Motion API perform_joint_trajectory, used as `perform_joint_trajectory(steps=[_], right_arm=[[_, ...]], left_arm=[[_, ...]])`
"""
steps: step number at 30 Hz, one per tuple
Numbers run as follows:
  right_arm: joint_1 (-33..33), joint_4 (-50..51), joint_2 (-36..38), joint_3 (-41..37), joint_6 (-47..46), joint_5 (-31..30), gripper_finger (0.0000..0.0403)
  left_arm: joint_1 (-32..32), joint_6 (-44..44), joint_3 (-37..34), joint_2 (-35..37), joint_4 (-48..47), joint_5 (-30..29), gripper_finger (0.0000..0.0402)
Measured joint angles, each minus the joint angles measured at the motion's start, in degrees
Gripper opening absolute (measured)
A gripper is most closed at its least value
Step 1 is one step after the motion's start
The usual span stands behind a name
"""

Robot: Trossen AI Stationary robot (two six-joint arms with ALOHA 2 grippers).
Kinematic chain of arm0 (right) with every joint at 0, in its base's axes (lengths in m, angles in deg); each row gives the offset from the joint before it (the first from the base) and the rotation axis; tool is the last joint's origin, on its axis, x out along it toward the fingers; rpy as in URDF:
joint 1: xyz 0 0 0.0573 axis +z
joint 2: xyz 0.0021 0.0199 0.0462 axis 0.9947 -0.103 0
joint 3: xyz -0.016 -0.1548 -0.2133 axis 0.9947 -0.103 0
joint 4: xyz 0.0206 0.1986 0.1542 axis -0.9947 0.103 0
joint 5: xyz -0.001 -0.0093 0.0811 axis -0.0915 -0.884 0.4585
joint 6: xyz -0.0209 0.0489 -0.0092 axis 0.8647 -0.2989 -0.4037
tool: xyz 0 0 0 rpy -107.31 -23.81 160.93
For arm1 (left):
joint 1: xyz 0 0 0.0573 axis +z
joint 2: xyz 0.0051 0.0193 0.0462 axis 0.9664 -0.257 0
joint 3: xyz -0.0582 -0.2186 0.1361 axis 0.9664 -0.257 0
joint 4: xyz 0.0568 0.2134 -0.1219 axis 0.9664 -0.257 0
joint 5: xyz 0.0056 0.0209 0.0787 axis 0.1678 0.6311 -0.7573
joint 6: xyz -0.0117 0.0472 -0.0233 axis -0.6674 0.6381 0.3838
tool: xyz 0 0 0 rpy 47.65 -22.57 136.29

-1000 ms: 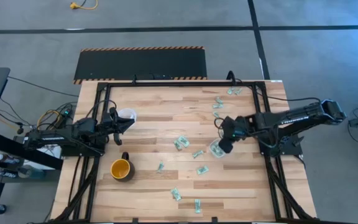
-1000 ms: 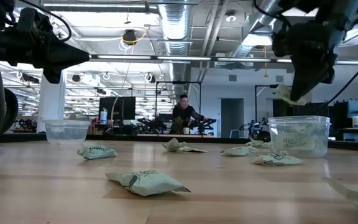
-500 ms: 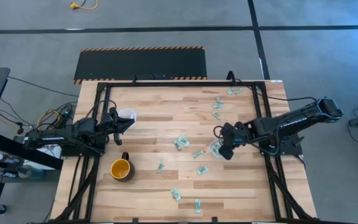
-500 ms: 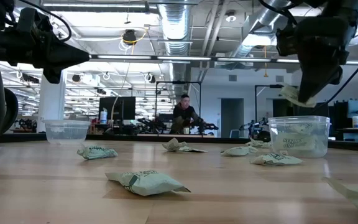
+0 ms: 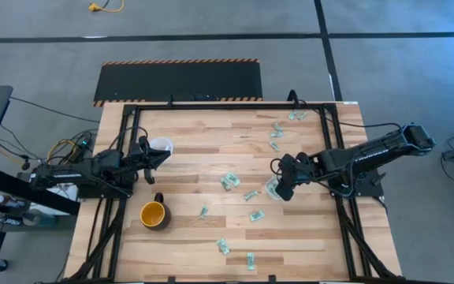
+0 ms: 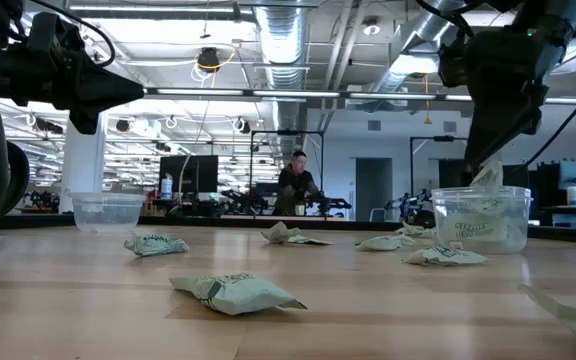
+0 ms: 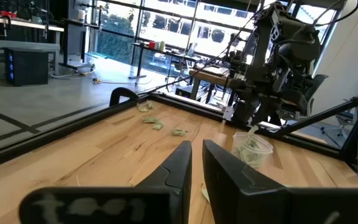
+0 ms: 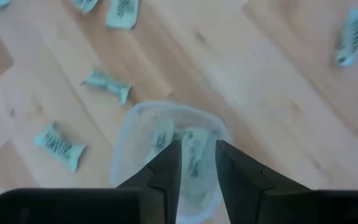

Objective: Pick and place Stevia / Truvia into bins
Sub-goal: Put the white stevia packet into the square transparent container

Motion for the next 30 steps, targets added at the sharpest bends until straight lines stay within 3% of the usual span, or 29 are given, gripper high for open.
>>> perform_joint_trajectory(steps=[4, 9, 24, 30], right_arm=[[-1.61, -0.39, 0.0, 0.0, -0.1, -1.69, 0.0093], [-3.49, -0.48, 0.0, 0.0, -2.52, 1.52, 0.0093], [7.42, -0.19, 0.0, 0.0, -15.06, 4.16, 0.0093], [8.08, -0.62, 0.0, 0.0, -15.87, 2.51, 0.0093]], left_arm=[[0.02, 0.01, 0.0, 0.0, 0.0, 0.0, 0.0027], [0.01, 0.02, 0.0, 0.0, 0.0, 0.0, 0.0027], [0.01, 0.01, 0.0, -0.01, 0.0, 0.0, 0.0027], [0.0, 0.02, 0.0, 0.0, 0.0, 0.02, 0.0027]])
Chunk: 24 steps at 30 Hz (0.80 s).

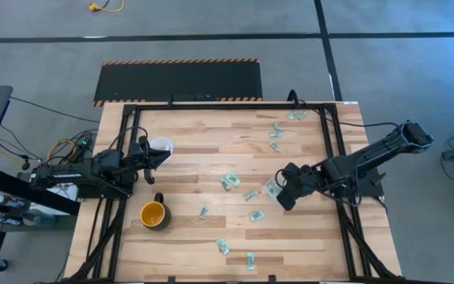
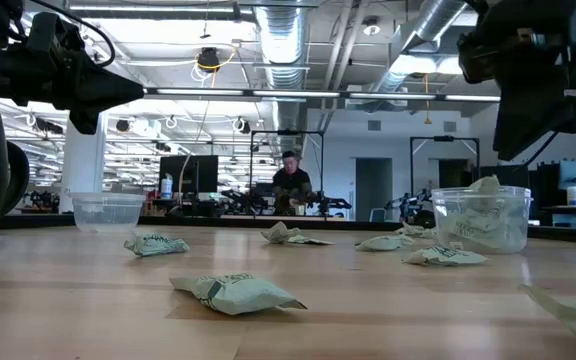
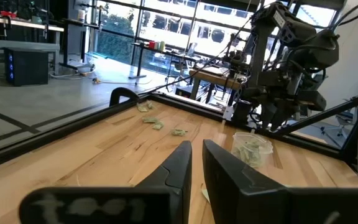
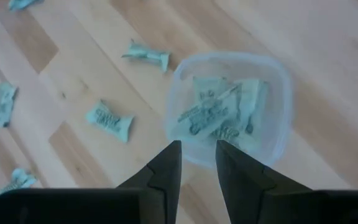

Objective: Pick and place Stevia / Truvia into bins
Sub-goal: Put the white stevia packet into the square transparent container

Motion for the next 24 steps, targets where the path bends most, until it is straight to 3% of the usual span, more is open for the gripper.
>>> perform_joint_trajectory(steps=[4, 8, 16, 24], right_arm=[[-2.95, -0.19, 0.0, 0.0, 4.67, -6.04, 0.0093], [-10.14, -0.25, 0.0, 0.0, 5.0, -9.9, 0.0093], [-26.26, -0.45, 0.0, 0.0, 15.01, -4.93, 0.0093], [-35.27, -4.52, -4.34, 0.0, 26.03, 1.28, 0.0093]], left_arm=[[0.01, 0.0, 0.0, 0.0, 0.0, -0.01, 0.0027], [0.01, 0.0, 0.0, 0.0, 0.0, -0.02, 0.0027], [0.01, -0.01, -0.01, 0.0, 0.0, -0.02, 0.0027], [0.02, 0.0, 0.0, 0.0, 0.0, 0.01, 0.0027]])
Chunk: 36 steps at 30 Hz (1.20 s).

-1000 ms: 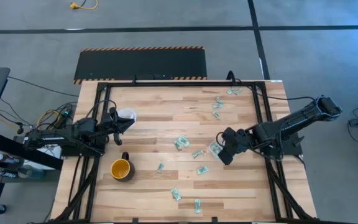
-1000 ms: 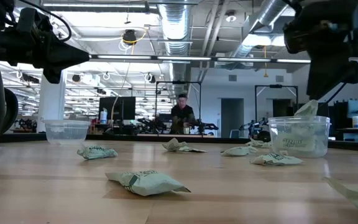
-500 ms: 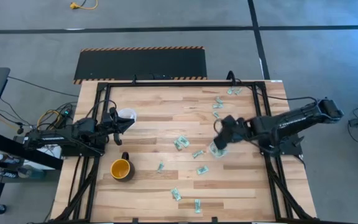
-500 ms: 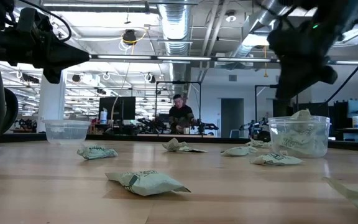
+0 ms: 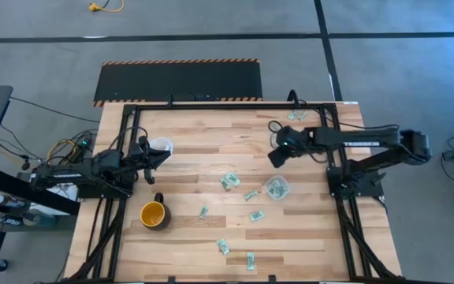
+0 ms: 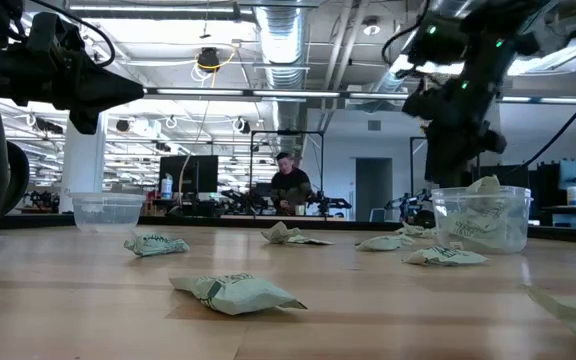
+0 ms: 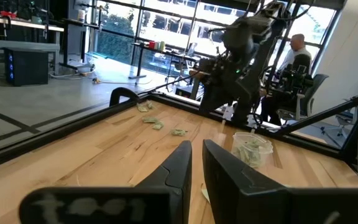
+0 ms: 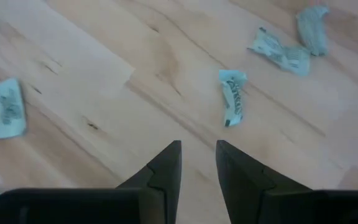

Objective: Pick and place Stevia / Truvia into bins
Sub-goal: Put the white stevia packet into the square transparent container

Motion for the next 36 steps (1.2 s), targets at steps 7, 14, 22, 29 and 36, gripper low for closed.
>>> perform_joint_trajectory(steps=[7, 14, 22, 29, 36], right_arm=[[-7.09, -5.76, -9.97, 0.0, 10.36, 4.53, 0.0111], [-13.77, -8.57, -16.04, -0.02, 12.5, 5.16, 0.016], [-14.96, -10.4, -19.38, 0.14, 12.63, 5.4, 0.0192], [-12.47, -12.68, -21.07, 0.26, 13.87, 4.71, 0.0177], [-10.32, -13.35, -19.57, -0.07, 13.94, 5.11, 0.01]], left_arm=[[-0.02, 0.0, 0.0, 0.0, 0.0, -0.01, 0.0027], [-0.02, -0.01, 0.0, 0.0, 0.0, -0.02, 0.0027], [-0.01, -0.01, 0.0, 0.0, 0.0, -0.02, 0.0027], [-0.02, 0.0, 0.0, 0.0, 0.0, -0.02, 0.0027], [0.0, -0.02, 0.0, -0.02, 0.0, 0.0, 0.0027]])
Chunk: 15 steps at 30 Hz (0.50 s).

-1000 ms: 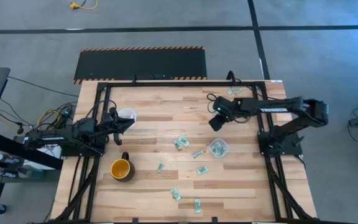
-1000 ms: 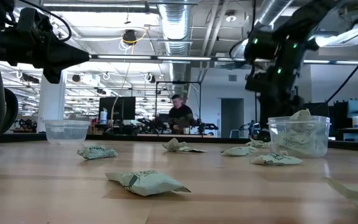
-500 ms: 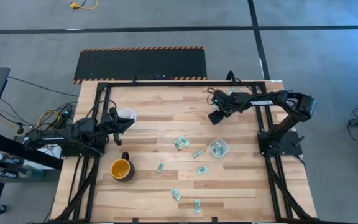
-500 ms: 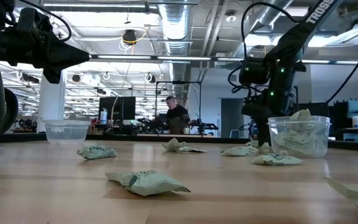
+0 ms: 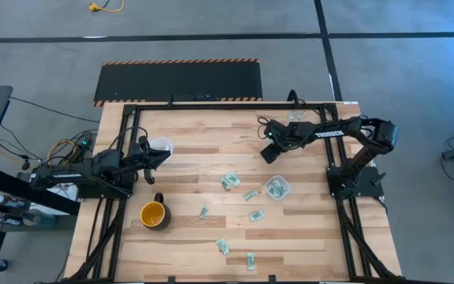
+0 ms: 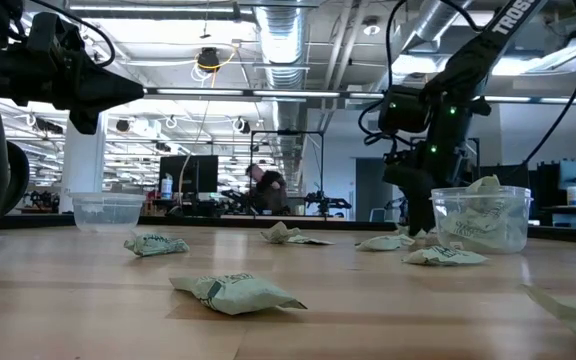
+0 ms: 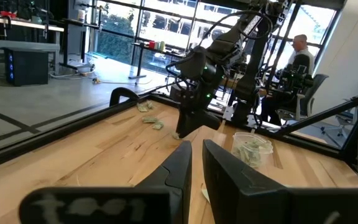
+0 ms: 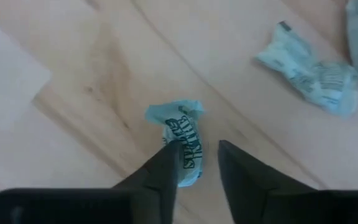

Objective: Pick and place Stevia / Truvia into bins
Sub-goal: Put the white stevia packet into the square transparent container

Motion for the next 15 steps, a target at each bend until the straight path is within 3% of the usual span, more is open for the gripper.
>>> perform_joint_trajectory(steps=[7, 15], right_arm=[[2.25, 0.0, 0.11, 0.0, 0.0, -0.21, 0.0012], [4.91, 4.09, 2.68, 1.24, -0.44, -1.51, 0.0008]], left_arm=[[-0.02, 0.02, 0.0, 0.0, 0.0, -0.01, 0.0027], [-0.01, 0.01, -0.01, 0.02, 0.0, -0.02, 0.0027]])
